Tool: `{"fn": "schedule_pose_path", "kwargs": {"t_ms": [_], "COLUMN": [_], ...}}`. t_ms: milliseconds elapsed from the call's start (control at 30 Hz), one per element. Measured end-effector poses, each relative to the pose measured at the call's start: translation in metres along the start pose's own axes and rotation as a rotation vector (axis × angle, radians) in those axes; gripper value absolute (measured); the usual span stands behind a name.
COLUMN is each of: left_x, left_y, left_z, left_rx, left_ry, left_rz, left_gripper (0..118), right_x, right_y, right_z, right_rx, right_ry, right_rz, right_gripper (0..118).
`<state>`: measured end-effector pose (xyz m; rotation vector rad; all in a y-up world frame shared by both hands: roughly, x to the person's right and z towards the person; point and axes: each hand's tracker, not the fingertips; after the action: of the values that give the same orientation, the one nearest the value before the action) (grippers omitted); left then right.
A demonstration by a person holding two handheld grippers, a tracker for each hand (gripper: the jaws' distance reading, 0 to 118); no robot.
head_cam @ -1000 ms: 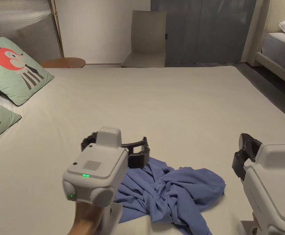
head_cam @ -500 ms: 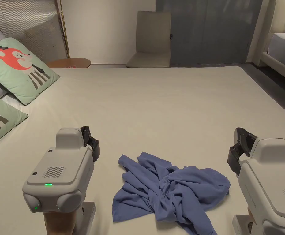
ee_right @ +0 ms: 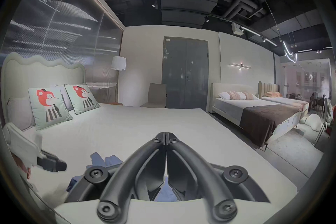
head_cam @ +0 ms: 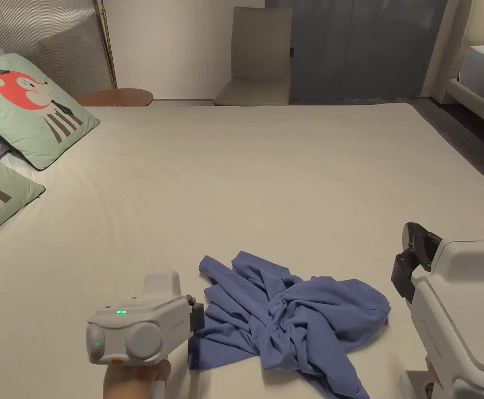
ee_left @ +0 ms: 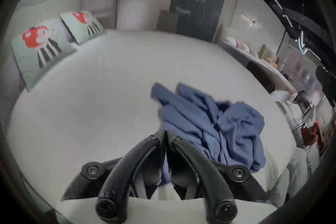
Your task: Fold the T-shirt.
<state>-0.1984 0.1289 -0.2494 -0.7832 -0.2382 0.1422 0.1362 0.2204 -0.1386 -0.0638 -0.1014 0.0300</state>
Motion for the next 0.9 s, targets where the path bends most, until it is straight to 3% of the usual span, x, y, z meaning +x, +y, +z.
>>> {"fn": "schedule_pose_path", "kwargs": {"t_ms": [100,133,233,267,400,433,567,633,667,700,733,900], "left_x": [0.003,0.006,0.014,0.016,0.019,0.019,0.024,0.027,0.028,0.029,0.03,0.028], "left_y": [-0.013,-0.016,-0.025,-0.027,-0.034,-0.034,-0.044,-0.046,-0.045,-0.044,-0.041,-0.024], "left_z": [-0.019,-0.024,-0.035,-0.04,-0.051,-0.055,-0.065,-0.06,-0.056,-0.052,-0.048,-0.019], "left_rx": [-0.089,-0.101,-0.133,-0.157,-0.166,-0.181,-0.171,-0.159,-0.148,-0.137,-0.139,-0.072], "left_ry": [-0.032,-0.006,0.057,0.078,0.093,0.099,0.12,0.108,0.1,0.092,0.083,0.045], "left_rz": [0.036,0.025,-0.011,-0.027,-0.035,-0.033,-0.076,-0.096,-0.089,-0.086,-0.084,-0.074], "left_gripper": [2,15,79,88,83,65,43,40,30,10,4,4], "right_x": [0.001,0.003,0.007,0.009,0.013,0.013,0.016,0.016,0.017,0.017,0.017,0.019], "right_y": [-0.004,-0.005,-0.009,-0.011,-0.013,-0.012,-0.016,-0.018,-0.016,-0.016,-0.017,-0.025], "right_z": [-0.003,-0.002,-0.001,-0.002,-0.003,-0.002,-0.006,-0.007,-0.006,-0.007,-0.008,-0.028], "right_rx": [-0.017,-0.021,-0.034,-0.037,-0.048,-0.051,-0.06,-0.063,-0.065,-0.068,-0.074,-0.169], "right_ry": [-0.004,-0.007,-0.008,-0.01,-0.015,-0.016,-0.021,-0.023,-0.023,-0.023,-0.022,-0.017], "right_rz": [-0.003,-0.007,-0.012,-0.014,-0.016,-0.017,-0.024,-0.032,-0.034,-0.035,-0.035,-0.048], "right_gripper": [1,1,1,1,1,1,1,1,1,1,1,1]}}
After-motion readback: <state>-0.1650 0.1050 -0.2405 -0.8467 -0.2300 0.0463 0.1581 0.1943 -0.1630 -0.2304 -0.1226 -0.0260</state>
